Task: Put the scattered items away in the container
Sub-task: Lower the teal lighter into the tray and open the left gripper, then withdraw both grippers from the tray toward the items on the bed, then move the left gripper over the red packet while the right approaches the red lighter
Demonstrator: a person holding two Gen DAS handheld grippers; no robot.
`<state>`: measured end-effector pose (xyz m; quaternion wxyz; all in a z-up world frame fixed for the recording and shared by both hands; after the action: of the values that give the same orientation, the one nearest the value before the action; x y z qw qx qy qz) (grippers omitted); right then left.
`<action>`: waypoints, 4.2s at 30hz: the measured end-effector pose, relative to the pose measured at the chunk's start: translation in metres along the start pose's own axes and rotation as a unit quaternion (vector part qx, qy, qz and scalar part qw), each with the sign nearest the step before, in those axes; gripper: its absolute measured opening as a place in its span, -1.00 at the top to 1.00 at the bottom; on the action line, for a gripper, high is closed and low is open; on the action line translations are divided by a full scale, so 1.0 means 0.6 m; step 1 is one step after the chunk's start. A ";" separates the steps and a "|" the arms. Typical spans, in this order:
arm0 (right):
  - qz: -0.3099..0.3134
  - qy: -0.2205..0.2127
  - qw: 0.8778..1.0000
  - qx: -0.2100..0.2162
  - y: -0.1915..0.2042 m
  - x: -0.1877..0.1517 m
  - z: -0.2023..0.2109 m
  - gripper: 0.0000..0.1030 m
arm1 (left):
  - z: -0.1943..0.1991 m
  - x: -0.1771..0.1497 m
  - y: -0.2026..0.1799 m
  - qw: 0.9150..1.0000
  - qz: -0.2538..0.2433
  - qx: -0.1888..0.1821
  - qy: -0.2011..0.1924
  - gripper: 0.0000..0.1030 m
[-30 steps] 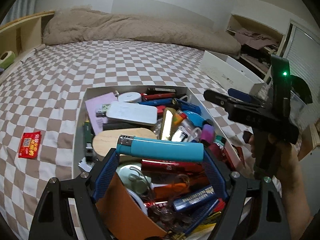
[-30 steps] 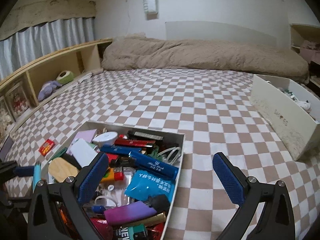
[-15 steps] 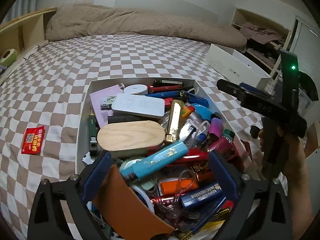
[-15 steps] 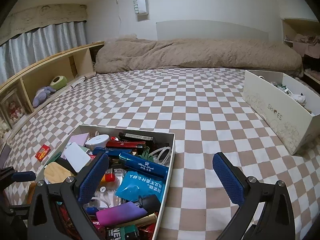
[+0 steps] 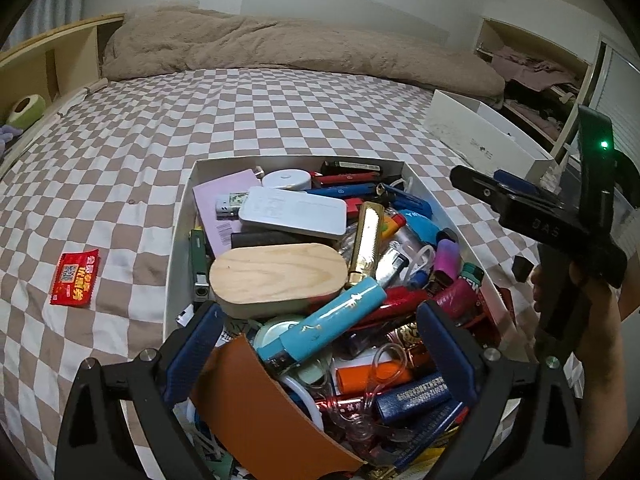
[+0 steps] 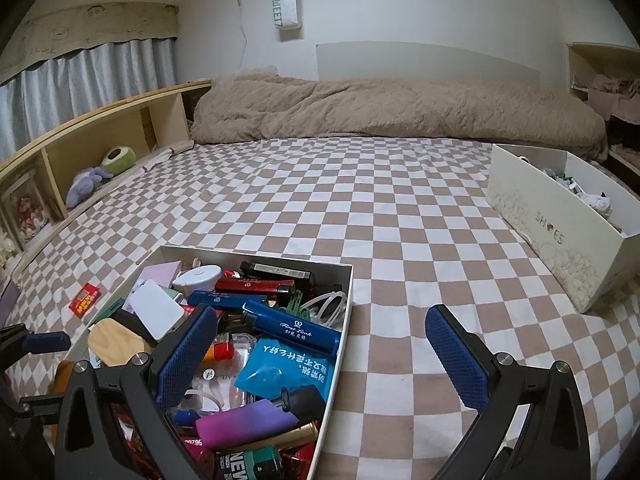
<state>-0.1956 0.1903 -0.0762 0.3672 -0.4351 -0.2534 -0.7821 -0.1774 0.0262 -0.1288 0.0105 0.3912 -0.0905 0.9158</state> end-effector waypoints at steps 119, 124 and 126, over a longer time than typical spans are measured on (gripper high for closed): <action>0.038 0.302 0.947 -0.099 -0.159 -0.179 0.043 -1.00 | -0.124 0.002 0.356 0.960 0.092 0.257 0.068 -1.00; -0.024 0.288 0.946 -0.147 -0.239 -0.188 0.068 -1.00 | -0.124 0.001 0.355 0.958 0.099 0.259 0.067 -1.00; -0.050 0.280 0.945 -0.162 -0.268 -0.191 0.080 -1.00 | -0.123 -0.001 0.355 0.958 0.103 0.260 0.067 -1.00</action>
<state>-0.2593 0.3618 -0.1645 0.3082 -0.2390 -0.0323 -0.9202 -0.2492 -0.1702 -0.2127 -0.1800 0.3063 0.1113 0.9281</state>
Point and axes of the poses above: each gripper's, at about its wrist camera, not at the fingertips, and z roughly against the way its jaws point, y to its left, x to its top, the point moved 2 cm from there along -z, roughly the way its jaws point, and after that the axes turned 5 degrees about -y, right-handed, at the moved point
